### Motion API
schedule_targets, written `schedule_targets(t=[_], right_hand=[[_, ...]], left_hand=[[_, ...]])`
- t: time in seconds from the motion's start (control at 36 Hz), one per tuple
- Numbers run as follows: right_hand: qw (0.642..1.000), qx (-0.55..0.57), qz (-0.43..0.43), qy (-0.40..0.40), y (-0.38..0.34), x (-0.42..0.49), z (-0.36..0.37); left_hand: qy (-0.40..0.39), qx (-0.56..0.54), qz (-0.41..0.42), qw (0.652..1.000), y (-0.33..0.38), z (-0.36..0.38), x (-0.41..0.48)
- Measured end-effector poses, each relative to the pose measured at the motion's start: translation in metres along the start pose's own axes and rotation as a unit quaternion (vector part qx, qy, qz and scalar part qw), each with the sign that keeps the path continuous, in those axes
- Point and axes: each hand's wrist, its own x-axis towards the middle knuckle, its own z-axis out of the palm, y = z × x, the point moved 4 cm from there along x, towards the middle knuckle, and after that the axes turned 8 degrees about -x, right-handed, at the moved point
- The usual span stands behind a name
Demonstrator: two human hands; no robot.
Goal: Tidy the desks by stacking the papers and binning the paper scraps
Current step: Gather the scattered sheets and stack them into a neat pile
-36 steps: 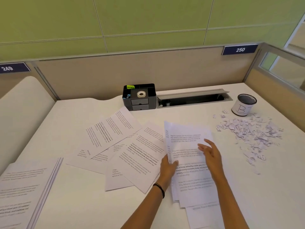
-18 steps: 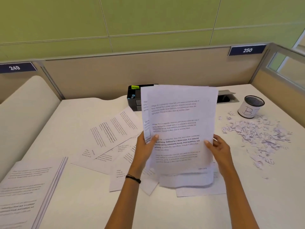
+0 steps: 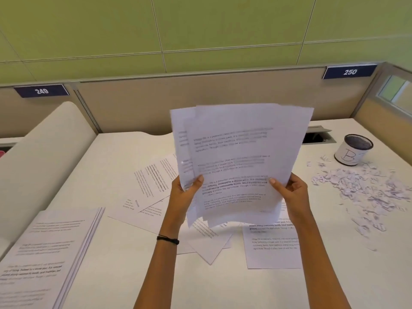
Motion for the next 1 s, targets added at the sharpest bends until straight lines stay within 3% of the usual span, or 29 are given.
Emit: schedule_targets(t=[0.14, 0.33, 0.56, 0.72, 1.0], right_hand=[[0.999, -0.037, 0.021, -0.008, 0.01, -0.006, 0.001], [0.998, -0.048, 0.032, -0.02, 0.01, -0.011, 0.009], [1.0, -0.031, 0.002, 0.004, -0.013, -0.009, 0.012], [1.0, -0.006, 0.002, -0.015, -0.02, -0.005, 0.01], [0.997, -0.06, 0.033, -0.025, -0.007, -0.001, 0.007]], left_hand=[[-0.053, 0.02, -0.001, 0.998, -0.01, -0.002, -0.004], [-0.041, 0.068, -0.048, 0.996, -0.032, 0.008, -0.005], [-0.015, 0.044, 0.008, 0.999, -0.015, 0.021, -0.003], [-0.027, 0.051, 0.015, 0.998, -0.01, 0.012, 0.004], [-0.076, 0.068, -0.025, 0.995, -0.018, 0.021, 0.001]])
